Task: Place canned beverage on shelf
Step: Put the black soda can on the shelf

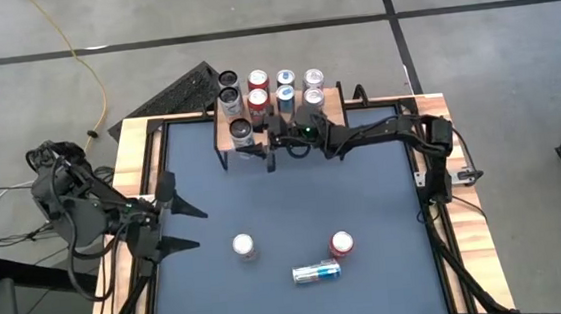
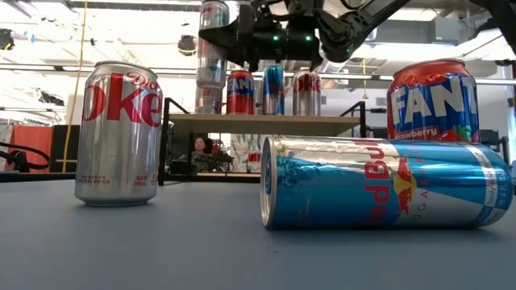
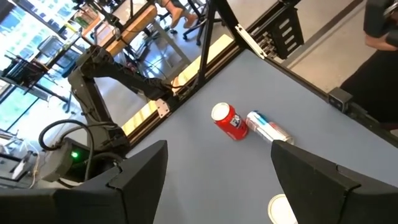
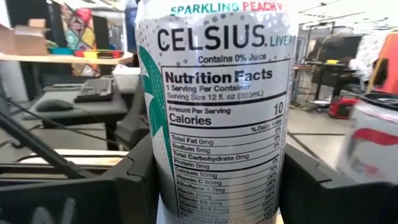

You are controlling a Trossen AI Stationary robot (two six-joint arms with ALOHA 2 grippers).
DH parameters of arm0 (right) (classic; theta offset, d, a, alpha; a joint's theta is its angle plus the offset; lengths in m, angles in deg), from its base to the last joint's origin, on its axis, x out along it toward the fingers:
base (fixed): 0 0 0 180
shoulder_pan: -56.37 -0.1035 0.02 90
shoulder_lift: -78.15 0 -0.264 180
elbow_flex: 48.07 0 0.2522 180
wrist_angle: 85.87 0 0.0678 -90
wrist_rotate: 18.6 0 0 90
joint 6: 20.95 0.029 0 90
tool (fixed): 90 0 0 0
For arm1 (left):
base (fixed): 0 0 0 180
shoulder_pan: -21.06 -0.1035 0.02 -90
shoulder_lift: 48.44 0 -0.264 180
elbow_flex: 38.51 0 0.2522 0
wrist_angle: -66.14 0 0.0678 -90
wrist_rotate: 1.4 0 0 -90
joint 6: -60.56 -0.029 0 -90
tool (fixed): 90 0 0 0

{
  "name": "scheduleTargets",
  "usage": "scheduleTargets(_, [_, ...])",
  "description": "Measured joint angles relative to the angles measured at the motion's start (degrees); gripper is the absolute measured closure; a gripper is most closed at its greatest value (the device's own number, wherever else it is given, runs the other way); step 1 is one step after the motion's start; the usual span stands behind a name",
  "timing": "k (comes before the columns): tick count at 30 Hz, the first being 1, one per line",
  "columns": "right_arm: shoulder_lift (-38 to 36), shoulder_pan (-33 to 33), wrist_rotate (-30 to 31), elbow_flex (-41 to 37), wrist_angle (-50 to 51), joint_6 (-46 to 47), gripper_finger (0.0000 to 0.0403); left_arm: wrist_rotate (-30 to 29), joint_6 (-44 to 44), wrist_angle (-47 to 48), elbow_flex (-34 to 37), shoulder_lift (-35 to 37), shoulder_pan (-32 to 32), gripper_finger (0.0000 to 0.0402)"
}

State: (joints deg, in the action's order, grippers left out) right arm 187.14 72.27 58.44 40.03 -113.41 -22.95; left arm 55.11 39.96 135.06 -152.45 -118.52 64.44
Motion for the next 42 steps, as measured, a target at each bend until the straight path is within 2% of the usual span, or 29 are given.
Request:
scheduleTargets(5, [0.98,0.02,5.57,0.02,0.98,-1.81,0.0185,0.02,-0.04,0.67,0.0,-0.01,0.0,0.0127])
scheduleTargets(14, [4.73,0.1,5.78,0.0,-1.5,-1.03,0.0184,0.05,0.12,1.26,0.02,-0.02,0.0,0.0127])
scheduleTargets(19, [4.74,0.74,8.5,0.02,-2.28,-0.3,0.0184,-0.02,0.36,1.32,0.02,-0.02,0.0,0.0127])
scheduleTargets(25, [4.66,2.03,8.58,0.04,-0.25,3.2,0.017,-0.06,0.33,1.6,0.02,-0.02,0.0,0.0127])
scheduleTargets(42, [4.57,1.86,8.55,0.11,0.82,3.1,0.0129,-0.17,0.47,0.92,0.02,-0.02,0.0,0.0127])
